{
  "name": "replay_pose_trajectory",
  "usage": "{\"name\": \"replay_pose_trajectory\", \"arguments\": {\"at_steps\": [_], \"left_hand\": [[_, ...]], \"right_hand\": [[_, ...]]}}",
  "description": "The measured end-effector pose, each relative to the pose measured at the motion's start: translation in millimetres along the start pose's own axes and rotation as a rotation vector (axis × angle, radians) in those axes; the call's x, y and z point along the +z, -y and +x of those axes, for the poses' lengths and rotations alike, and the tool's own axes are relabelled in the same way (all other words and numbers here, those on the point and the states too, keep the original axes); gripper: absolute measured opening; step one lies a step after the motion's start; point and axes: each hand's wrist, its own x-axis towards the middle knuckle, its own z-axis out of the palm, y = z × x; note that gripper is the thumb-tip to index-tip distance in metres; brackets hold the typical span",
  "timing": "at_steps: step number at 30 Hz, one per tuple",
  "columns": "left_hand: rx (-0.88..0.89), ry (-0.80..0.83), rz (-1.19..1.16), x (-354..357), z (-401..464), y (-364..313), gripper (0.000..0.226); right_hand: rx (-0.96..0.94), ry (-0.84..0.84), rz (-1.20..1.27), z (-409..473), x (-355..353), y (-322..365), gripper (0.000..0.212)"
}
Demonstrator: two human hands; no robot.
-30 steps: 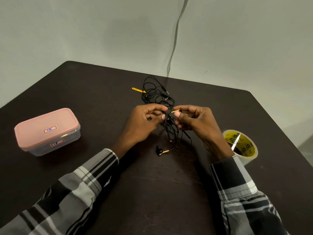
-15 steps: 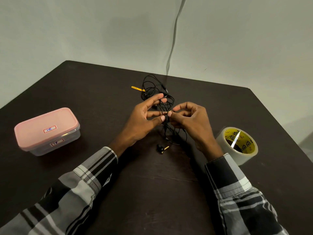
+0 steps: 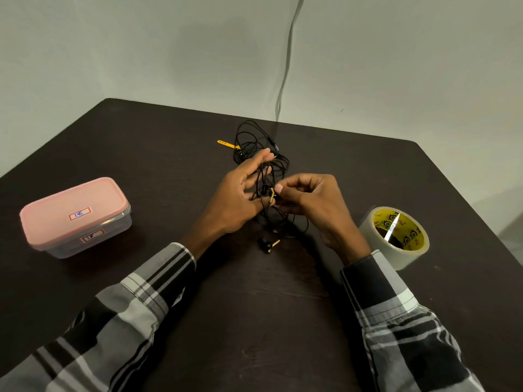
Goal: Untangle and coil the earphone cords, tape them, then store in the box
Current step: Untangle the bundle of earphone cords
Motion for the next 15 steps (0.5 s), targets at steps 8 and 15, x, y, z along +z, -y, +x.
{"name": "replay_pose_trajectory", "arguments": {"at_steps": [8,15], "left_hand": [[0.026,0.089,0.217,0.3,-2.9,-9.0,0.120],[0.034,0.054,0.262,-7.8,-1.8,-11.5,0.122]], "right_hand": [[0.080,0.183,-0.022,-6.6,3.4,4.4,0.026],[0.037,0.111,0.058,-0.1,-6.7,2.8,0.021]]}}
